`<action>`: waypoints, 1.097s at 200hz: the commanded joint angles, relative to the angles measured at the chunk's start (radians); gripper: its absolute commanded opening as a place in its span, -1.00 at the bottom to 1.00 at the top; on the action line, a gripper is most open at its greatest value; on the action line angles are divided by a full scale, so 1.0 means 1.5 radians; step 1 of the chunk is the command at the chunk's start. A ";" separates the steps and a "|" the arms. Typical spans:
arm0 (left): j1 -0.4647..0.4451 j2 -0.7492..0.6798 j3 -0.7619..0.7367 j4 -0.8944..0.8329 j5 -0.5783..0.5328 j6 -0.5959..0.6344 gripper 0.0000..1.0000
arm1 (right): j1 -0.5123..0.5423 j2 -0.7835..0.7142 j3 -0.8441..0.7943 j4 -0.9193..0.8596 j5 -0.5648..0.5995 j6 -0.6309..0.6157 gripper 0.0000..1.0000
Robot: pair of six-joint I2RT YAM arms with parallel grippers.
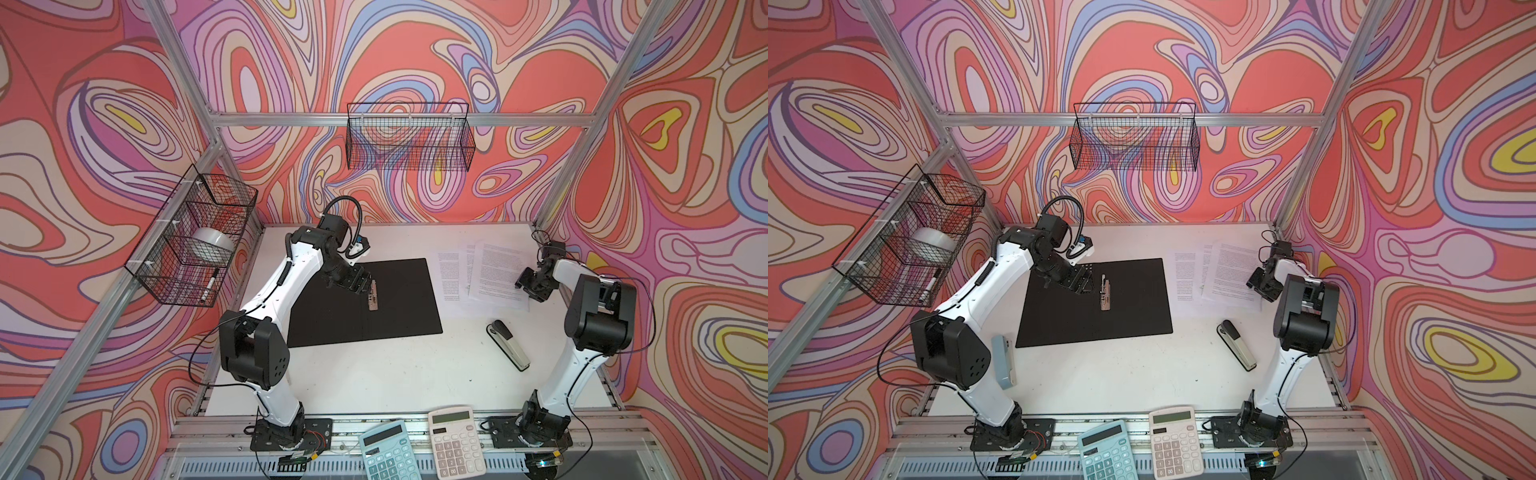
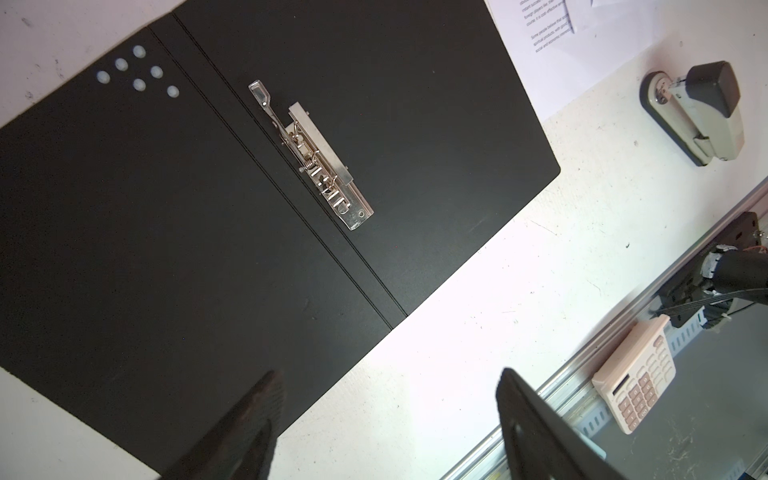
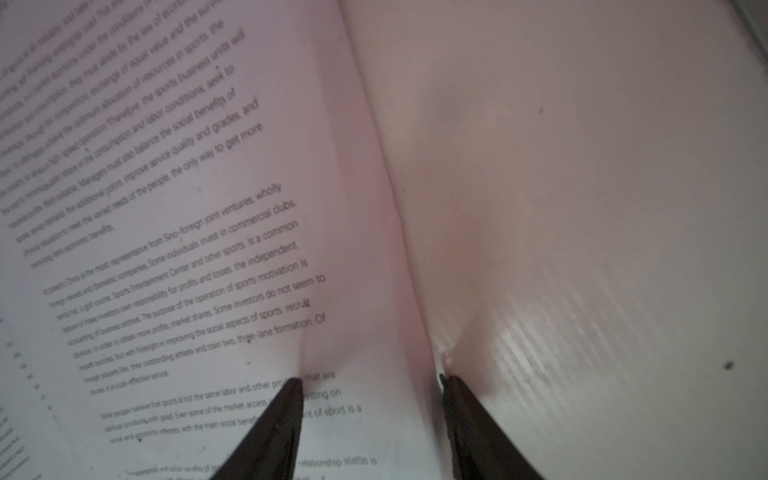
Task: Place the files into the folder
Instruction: 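Reach the right gripper to the paper stack and pinch the top sheet, then lift the top sheet with the right gripper and carry it onto the folder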
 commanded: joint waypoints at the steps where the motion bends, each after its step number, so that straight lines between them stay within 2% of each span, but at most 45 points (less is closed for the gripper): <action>1: -0.003 0.009 -0.007 -0.003 -0.006 -0.001 0.62 | 0.000 0.016 0.007 -0.016 0.003 -0.014 0.12; 100: -0.003 -0.001 -0.024 0.002 -0.018 -0.002 0.61 | -0.001 0.012 0.000 -0.007 -0.002 -0.021 -0.27; 148: -0.003 -0.008 -0.025 0.002 -0.024 -0.003 0.60 | -0.001 -0.001 0.000 -0.003 -0.019 -0.025 -0.68; 194: -0.003 -0.015 -0.029 0.005 -0.034 -0.004 0.60 | -0.001 -0.016 0.001 0.000 -0.029 -0.023 -0.95; 219: -0.003 -0.015 -0.029 0.005 -0.036 -0.008 0.60 | -0.001 -0.027 0.004 -0.001 -0.034 -0.021 -1.00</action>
